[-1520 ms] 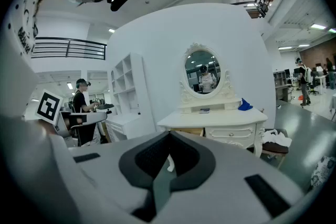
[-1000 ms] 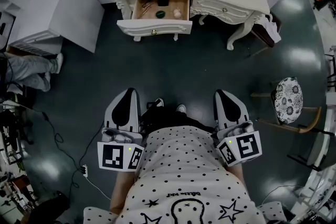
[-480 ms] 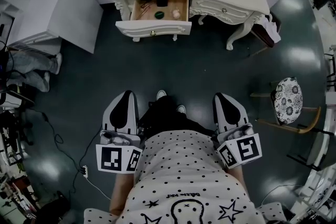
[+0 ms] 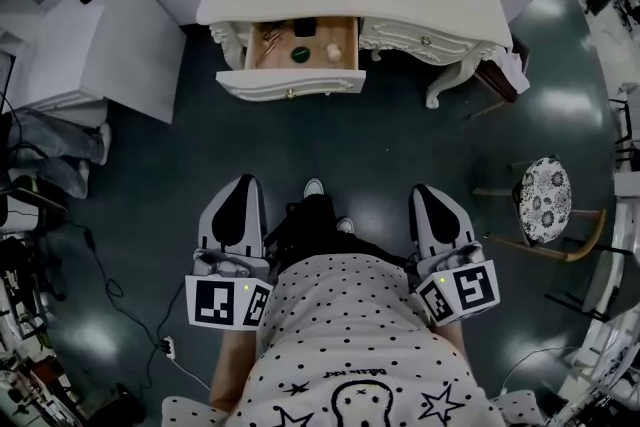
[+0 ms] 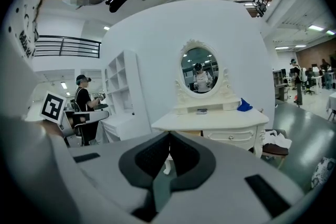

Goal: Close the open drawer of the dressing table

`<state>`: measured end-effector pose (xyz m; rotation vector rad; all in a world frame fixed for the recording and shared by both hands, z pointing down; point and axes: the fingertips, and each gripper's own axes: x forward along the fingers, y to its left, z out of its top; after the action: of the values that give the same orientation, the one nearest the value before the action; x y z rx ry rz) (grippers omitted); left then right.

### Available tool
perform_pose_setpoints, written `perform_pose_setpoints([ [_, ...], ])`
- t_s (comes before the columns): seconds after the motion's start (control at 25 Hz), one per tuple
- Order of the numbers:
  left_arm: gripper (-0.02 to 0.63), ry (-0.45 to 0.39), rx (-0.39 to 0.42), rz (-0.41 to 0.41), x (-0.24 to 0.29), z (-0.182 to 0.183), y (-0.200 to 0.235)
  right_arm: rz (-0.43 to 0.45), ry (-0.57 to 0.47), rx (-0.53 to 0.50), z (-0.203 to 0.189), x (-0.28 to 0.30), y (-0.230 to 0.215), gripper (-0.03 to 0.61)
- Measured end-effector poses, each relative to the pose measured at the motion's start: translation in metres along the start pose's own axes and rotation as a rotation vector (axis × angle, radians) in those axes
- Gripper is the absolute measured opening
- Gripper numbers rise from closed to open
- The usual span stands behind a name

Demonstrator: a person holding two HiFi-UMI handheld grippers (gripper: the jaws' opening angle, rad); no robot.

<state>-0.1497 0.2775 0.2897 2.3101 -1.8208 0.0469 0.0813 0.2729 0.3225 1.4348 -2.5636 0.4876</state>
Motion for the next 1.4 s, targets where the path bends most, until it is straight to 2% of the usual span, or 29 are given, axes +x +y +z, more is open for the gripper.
perform_pose_setpoints([
  [0.36,0.012,-0.005,0.014,-0.044,0.055,0.032,0.05,-0.025,0.005,0.006,0.032,0.062,0.01,0.009],
  [0.84,0.012,0.027,0.006,-0.034,0.082,0.025,0.097,-0.038,0.025,0.017,0.031,0.114,0.018,0.009],
  [1.12,0.012,0.046,0.004,-0.029,0.104,0.025,0.1,-0.054,0.047,0.03,0.032,0.125,0.001,0.009],
  [1.4,0.012,0.058,-0.013,0.006,0.14,0.022,0.091,-0.023,0.075,0.016,0.043,0.146,-0.036,0.009],
])
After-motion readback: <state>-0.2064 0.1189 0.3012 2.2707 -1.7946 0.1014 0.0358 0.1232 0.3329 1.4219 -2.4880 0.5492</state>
